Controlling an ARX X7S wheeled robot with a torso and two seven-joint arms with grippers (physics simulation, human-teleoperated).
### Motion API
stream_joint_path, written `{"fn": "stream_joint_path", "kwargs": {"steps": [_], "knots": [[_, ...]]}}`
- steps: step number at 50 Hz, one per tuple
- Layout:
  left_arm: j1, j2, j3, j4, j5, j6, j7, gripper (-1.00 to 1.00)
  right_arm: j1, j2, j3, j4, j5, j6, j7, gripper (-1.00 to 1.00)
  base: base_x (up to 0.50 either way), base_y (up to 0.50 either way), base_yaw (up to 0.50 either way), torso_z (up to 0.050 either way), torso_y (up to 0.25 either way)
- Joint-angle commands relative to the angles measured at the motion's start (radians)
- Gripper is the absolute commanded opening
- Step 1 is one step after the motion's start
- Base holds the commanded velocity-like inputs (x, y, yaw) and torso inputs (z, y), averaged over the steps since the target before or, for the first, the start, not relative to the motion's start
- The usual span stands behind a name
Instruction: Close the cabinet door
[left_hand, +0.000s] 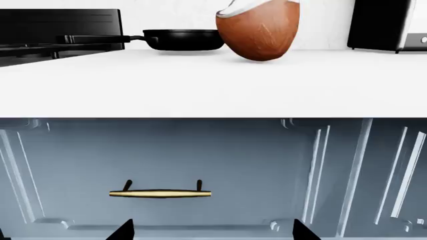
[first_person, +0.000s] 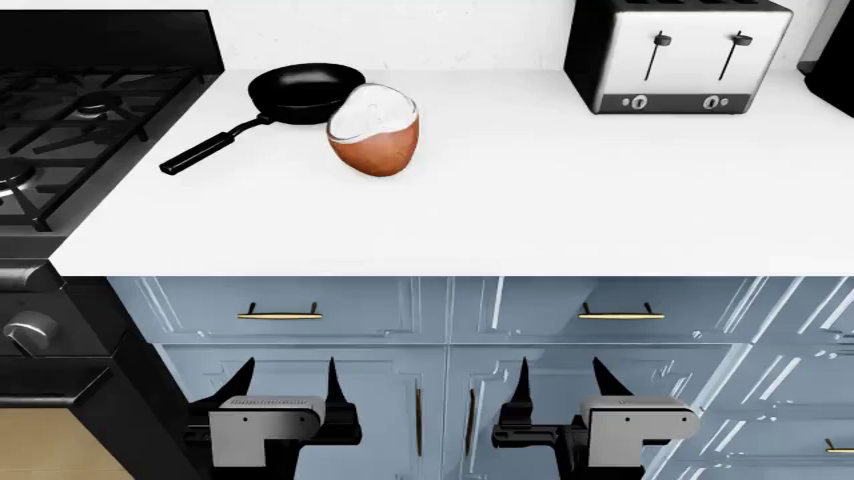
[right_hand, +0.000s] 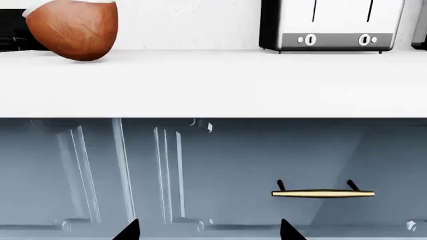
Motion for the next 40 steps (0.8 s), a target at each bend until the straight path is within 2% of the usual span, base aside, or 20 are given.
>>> {"fn": "stream_joint_path", "kwargs": {"steps": [1, 13, 17, 25, 37, 40], "knots": [[-0.002, -0.016, 0.018, -0.001, -0.016, 0.000, -0.018, 1.00, 0.008, 0.015, -0.019, 0.012, 0.004, 0.021, 0.032, 1.00, 0.00, 0.00, 0.00, 0.000, 0.000], [0.000, -0.045, 0.044, 0.004, -0.073, 0.018, -0.051, 1.00, 0.015, 0.045, -0.063, 0.002, 0.035, 0.020, 0.079, 1.00, 0.00, 0.00, 0.00, 0.000, 0.000], [0.015, -0.045, 0.045, 0.083, -0.119, 0.074, -0.047, 1.00, 0.003, 0.060, -0.083, -0.039, 0.020, -0.072, 0.084, 1.00, 0.00, 0.00, 0.00, 0.000, 0.000], [0.027, -0.061, 0.061, 0.193, -0.138, 0.073, -0.069, 1.00, 0.002, 0.080, -0.112, -0.102, -0.023, -0.089, 0.111, 1.00, 0.00, 0.00, 0.00, 0.000, 0.000], [0.062, -0.087, 0.095, 0.423, -0.144, 0.105, -0.090, 1.00, -0.008, 0.102, -0.146, -0.312, -0.085, -0.061, 0.142, 1.00, 0.00, 0.00, 0.00, 0.000, 0.000], [0.072, -0.094, 0.110, 0.486, -0.152, 0.101, -0.089, 1.00, -0.012, 0.118, -0.144, -0.444, -0.089, 0.009, 0.131, 1.00, 0.00, 0.00, 0.00, 0.000, 0.000]]}}
